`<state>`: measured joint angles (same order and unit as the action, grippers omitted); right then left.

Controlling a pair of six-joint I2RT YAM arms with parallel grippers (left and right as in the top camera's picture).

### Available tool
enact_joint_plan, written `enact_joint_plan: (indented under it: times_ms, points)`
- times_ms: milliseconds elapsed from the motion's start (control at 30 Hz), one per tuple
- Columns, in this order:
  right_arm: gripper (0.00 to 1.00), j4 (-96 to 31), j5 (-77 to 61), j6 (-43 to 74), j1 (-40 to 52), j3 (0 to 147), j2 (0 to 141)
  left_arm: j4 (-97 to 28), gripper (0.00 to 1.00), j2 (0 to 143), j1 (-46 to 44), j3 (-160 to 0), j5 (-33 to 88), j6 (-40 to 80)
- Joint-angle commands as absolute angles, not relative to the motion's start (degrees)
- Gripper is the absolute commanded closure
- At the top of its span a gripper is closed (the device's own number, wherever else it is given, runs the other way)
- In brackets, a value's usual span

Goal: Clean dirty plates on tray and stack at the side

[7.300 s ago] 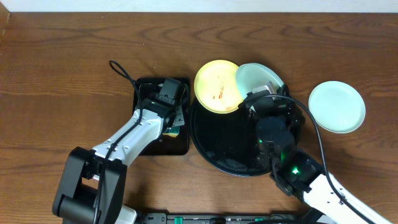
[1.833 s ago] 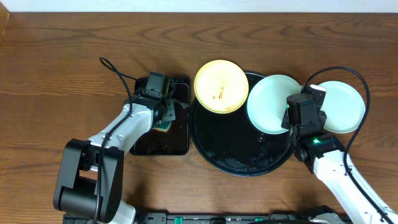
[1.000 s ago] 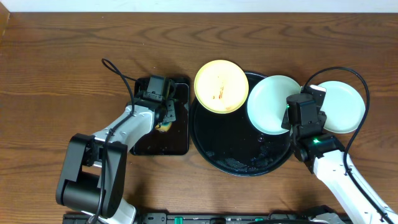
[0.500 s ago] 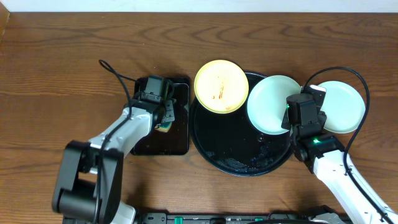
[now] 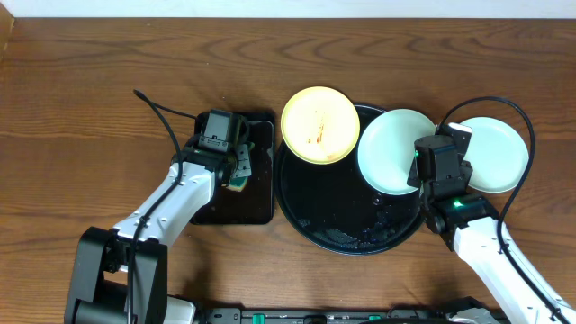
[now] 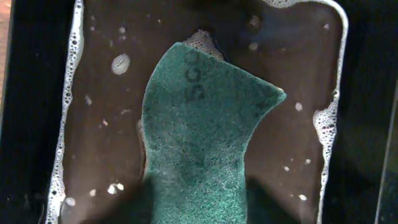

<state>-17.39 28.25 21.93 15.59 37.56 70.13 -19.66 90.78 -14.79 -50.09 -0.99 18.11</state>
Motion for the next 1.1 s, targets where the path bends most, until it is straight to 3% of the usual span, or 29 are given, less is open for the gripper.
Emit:
enact_joint_plan:
  times_ms: [0,533,1067]
  points:
    - [0.99,-17.5,28.8,22.9,15.4,38.5,69.5,-19.8,0.42,90.5,-14.8,-49.4,-0.6,18.2]
    - [0.99,-17.6,28.4,22.9,15.4,38.5,69.5,-18.6,0.39,91.4,-14.8,-49.3,-0.6,18.2]
    - [0.99,-17.7,28.4,22.9,15.4,38.5,69.5,-15.7,0.5,98.5,-14.8,-49.3,-0.6,18.2]
